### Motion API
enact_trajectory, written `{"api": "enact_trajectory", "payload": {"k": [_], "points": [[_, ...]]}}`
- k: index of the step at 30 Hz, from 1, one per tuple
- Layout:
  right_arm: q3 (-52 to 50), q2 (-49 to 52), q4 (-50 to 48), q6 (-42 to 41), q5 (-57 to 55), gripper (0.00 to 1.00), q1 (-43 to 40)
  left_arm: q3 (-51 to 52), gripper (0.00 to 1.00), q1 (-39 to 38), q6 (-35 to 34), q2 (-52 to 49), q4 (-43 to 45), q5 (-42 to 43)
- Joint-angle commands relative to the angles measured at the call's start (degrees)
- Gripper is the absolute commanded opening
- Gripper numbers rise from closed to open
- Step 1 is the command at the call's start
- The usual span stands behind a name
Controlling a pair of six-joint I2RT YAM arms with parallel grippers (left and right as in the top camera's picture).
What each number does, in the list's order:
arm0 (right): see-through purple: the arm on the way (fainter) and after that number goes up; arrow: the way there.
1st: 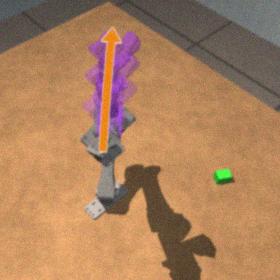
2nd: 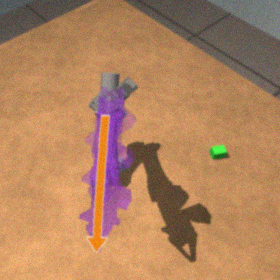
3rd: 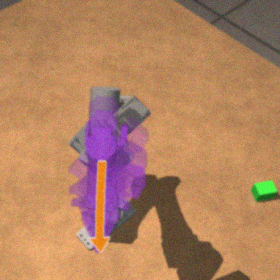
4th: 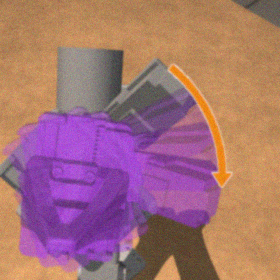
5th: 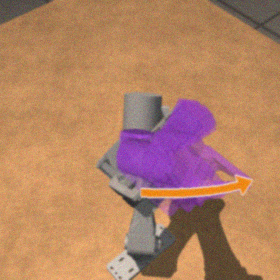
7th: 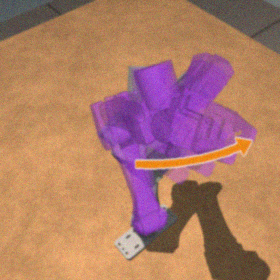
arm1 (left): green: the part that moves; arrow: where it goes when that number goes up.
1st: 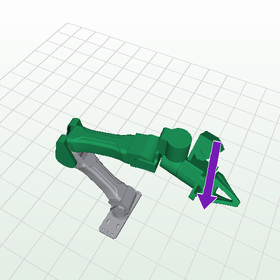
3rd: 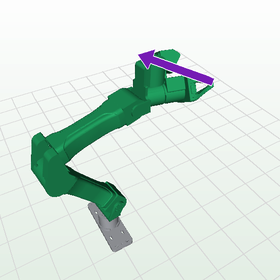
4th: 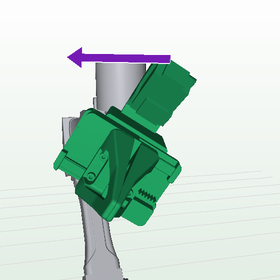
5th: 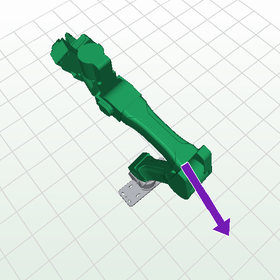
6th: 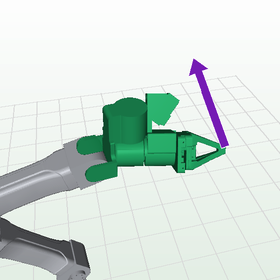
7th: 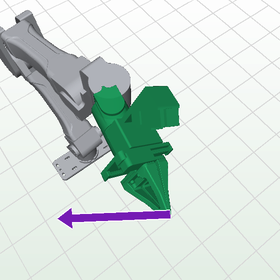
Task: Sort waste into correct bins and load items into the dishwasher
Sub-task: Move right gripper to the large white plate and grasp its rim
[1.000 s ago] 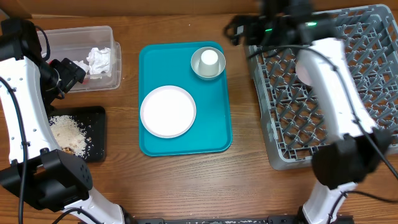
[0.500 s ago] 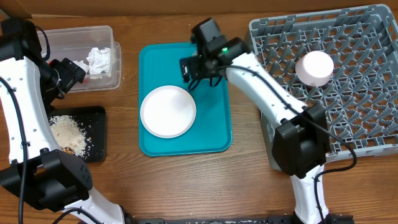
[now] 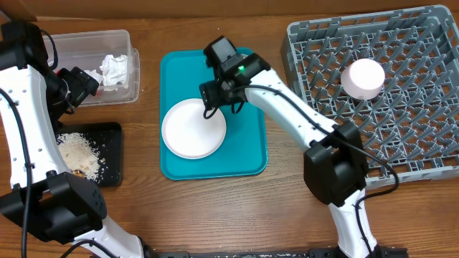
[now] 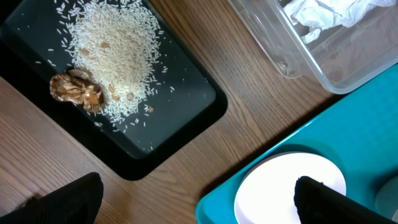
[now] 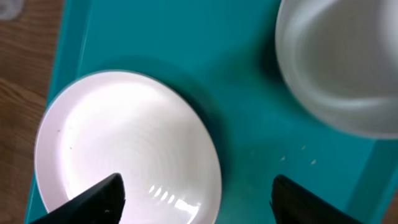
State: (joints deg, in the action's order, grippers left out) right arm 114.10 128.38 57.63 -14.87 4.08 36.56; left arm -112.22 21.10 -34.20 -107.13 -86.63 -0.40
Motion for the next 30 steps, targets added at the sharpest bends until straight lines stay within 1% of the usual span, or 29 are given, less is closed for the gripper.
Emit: {"api": "enact_trajectory", "payload": {"k": [1,4,8,9,12,13,16,17,22,23,26,30], "points": [[0.4,2.7,1.6,-1.7,0.2,0.75,2.0,-0.4,1.00,-0.1,-0.6,-0.5,0.0,0.2],[0.2,4.5,3.5,-5.7,-2.6,0.72,2.7,-0.4,1.00,-0.1,-0.5,-0.5,0.0,0.2],[-2.2,4.8,3.5,-6.6,-3.1,0.71,2.8,-0.4,1.00,-0.1,-0.6,-0.5,0.0,0.2],[-2.8,4.8,3.4,-7.2,-3.2,0.69,2.8,-0.4,1.00,-0.1,-0.6,-0.5,0.0,0.2],[-4.1,4.8,3.4,-9.4,-2.9,0.52,2.8,-0.4,1.00,-0.1,-0.6,-0.5,0.0,0.2],[-4.5,4.8,3.4,-9.7,-2.6,0.49,2.8,-0.4,1.00,-0.1,-0.5,-0.5,0.0,0.2],[-6.0,4.8,3.1,-9.6,-2.5,0.48,2.8,-0.4,1.00,-0.1,-0.5,-0.5,0.0,0.2],[-6.4,4.8,3.0,-9.6,-2.5,0.45,2.8,-0.4,1.00,-0.1,-0.5,-0.5,0.0,0.2],[-7.1,4.8,2.9,-10.7,-2.3,0.08,2.8,-0.4,1.00,-0.1,-0.5,-0.5,0.0,0.2],[-6.9,4.7,3.0,-10.7,-2.3,0.04,2.8,-0.4,1.00,-0.1,-0.5,-0.5,0.0,0.2],[-4.5,4.5,5.6,-10.7,-2.3,0.04,2.7,-0.4,1.00,-0.1,-0.5,-0.5,0.0,0.2],[1.7,2.4,10.9,-10.4,-4.2,0.04,1.9,-0.4,1.00,-0.1,-0.5,-0.5,0.0,0.2]]}}
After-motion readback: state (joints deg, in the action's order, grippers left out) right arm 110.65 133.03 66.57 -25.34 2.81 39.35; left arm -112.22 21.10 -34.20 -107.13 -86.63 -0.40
